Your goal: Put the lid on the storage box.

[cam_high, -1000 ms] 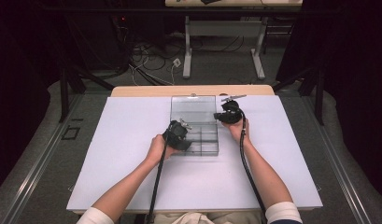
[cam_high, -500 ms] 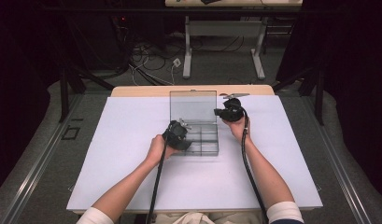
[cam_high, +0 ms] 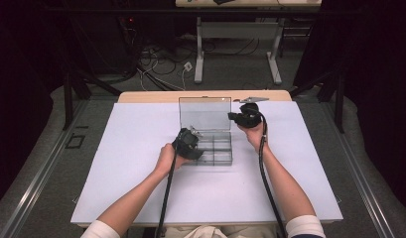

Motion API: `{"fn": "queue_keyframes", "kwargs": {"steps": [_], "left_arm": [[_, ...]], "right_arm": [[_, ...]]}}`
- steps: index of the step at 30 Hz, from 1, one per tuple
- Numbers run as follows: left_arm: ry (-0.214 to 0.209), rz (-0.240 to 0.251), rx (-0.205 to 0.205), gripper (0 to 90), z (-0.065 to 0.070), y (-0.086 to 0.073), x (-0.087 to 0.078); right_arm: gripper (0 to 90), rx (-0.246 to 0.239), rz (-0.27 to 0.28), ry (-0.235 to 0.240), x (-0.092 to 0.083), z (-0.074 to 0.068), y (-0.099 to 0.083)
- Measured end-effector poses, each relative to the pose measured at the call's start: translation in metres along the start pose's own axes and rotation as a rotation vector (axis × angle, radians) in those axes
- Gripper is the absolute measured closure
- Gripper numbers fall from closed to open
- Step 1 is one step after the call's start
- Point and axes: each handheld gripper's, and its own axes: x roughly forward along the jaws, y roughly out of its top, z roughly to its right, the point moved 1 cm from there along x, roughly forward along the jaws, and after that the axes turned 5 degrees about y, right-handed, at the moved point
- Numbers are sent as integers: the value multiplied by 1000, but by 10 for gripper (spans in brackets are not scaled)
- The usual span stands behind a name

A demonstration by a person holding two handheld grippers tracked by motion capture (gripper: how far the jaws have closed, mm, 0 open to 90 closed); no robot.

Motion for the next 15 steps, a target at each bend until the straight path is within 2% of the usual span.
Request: {"fn": "queue_keyframes", "kwargs": {"steps": [2,10,12,14,15], "left_arm": [[0,7,-4,547,1,-1,0],[-9,11,10,515,0,-1,0],[4,42,12,418,-2,1,-6],[40,106,5,308,-5,4,-19],[72,132,9,276,-8,7,-27]], "right_arm": [[900,7,0,7,-1,0,0],[900,-24,13,20,-4,-5,3],[900,-31,6,23,-4,-6,4],[900,-39,6,23,-4,-6,4],[900,-43,1,19,-5,-7,4]]}}
